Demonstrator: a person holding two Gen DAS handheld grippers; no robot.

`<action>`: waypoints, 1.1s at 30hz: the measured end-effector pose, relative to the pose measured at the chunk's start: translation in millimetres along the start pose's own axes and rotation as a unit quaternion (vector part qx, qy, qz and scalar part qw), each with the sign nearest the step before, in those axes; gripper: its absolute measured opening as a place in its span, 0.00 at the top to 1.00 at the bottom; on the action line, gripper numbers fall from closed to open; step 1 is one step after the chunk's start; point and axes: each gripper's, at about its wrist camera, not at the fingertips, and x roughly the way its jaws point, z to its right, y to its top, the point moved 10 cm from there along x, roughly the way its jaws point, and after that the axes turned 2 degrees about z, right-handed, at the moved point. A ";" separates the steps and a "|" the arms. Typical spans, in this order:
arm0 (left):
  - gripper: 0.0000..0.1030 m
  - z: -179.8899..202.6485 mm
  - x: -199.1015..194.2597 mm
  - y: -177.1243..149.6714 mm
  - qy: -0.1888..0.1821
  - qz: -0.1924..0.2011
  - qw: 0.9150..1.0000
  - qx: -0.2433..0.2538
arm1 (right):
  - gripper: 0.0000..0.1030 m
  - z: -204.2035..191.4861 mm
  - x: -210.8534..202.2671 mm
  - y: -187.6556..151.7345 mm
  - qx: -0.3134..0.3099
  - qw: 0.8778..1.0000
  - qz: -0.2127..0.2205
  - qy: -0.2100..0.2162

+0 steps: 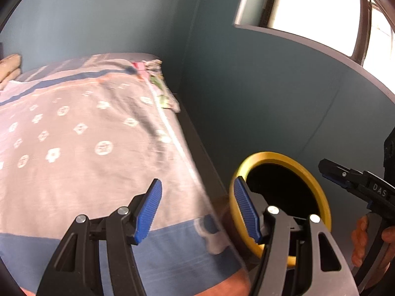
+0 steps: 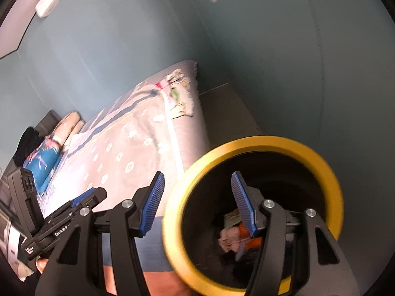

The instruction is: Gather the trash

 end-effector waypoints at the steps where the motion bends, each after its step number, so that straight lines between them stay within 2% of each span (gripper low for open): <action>1: 0.44 -8.4 -6.1 -0.8 0.006 0.002 1.000 -0.004 | 0.47 -5.4 1.2 -1.3 -0.003 1.000 -0.001 0.003; 8: 0.44 -68.2 -51.2 -4.6 0.054 0.024 0.998 -0.024 | 0.46 -73.7 9.6 -12.0 -0.051 0.998 -0.010 0.035; 13: 0.43 -106.4 -85.1 -5.0 0.081 0.043 0.995 -0.040 | 0.41 -122.5 11.5 -20.6 -0.076 0.996 -0.009 0.053; 19: 0.31 -143.2 -122.3 -7.0 0.109 0.074 0.989 -0.065 | 0.36 -170.0 4.8 -30.0 -0.095 0.994 0.001 0.057; 23: 0.22 -157.8 -143.3 -8.7 0.122 0.093 0.985 -0.073 | 0.22 -186.2 -5.3 -33.8 -0.098 0.994 0.009 0.056; 27: 0.13 -164.2 -164.4 -10.5 0.137 0.117 0.981 -0.071 | 0.11 -202.9 -18.2 -37.7 -0.112 0.992 0.029 0.045; 30: 0.08 -165.6 -179.3 -12.1 0.141 0.136 0.978 -0.074 | 0.08 -212.6 -29.6 -41.8 -0.118 0.991 0.046 0.046; 33: 0.08 -166.8 -193.1 -14.3 0.140 0.147 0.976 -0.082 | 0.08 -218.8 -39.6 -43.9 -0.130 0.989 0.068 0.028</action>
